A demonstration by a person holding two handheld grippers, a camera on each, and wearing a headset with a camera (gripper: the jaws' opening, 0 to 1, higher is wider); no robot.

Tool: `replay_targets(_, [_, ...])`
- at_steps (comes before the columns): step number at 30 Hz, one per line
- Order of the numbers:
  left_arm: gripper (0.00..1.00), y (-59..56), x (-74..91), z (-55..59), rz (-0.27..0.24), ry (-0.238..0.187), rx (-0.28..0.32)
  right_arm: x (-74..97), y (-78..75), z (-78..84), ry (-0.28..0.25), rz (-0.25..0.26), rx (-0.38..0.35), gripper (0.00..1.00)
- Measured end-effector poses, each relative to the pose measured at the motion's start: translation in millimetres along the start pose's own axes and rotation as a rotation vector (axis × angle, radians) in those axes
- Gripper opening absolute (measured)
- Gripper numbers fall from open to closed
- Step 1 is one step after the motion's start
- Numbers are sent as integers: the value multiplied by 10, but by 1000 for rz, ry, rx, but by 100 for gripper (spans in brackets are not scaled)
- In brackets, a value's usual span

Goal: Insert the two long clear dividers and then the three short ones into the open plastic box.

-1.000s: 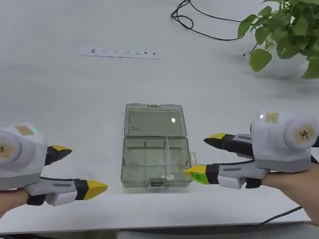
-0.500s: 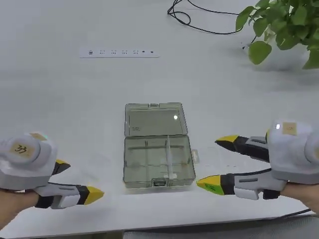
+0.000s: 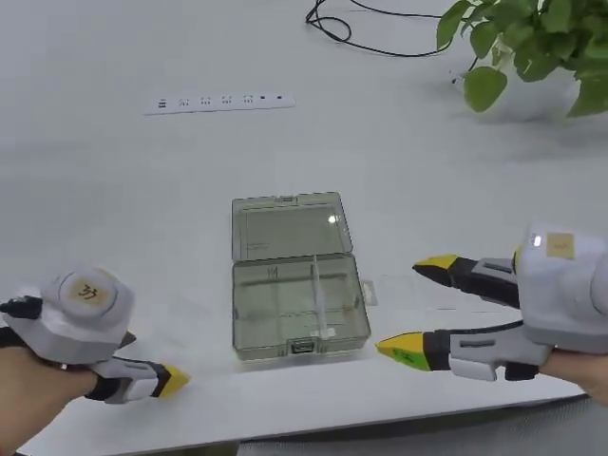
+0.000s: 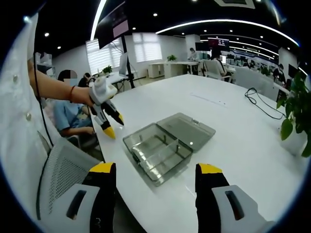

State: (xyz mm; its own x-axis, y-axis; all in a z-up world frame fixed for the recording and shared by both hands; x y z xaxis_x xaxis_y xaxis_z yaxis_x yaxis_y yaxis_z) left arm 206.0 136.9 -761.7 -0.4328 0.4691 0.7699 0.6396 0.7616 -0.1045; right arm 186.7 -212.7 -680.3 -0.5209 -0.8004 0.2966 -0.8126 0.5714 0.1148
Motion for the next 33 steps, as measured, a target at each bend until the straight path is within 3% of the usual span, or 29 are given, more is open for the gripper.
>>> replay_targets(6, [48,-2,-7,-18,-21,25,-5,24,-7,8,-7,9,-6,67])
replay_targets(14, [39,50,-47,-31,-69,84,-90,21,-5,-3,-22,16,-16,66])
replay_targets(16, [39,45,-51,-45,-72,88,-71,17,-7,-6,-24,16,-13,66])
replay_targets(33, [32,66,-99,-77,-47,131,-95,2,12,-22,-33,16,-13,66])
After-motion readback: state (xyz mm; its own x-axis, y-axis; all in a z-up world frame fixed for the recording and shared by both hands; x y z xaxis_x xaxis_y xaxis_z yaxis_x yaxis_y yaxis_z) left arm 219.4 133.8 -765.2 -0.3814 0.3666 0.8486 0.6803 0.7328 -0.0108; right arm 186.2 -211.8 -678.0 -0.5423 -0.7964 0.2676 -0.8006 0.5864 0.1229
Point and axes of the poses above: the centre of the closed fingertips' face, and the gripper's own axes: x roughly backward along the fingers, y roughly to its left, z roughly out of its underside, the point moved 9 cm from there along x, roughly backward along the fingers, and after that the axes turned 15 degrees about -y, right-handed, at the moved point
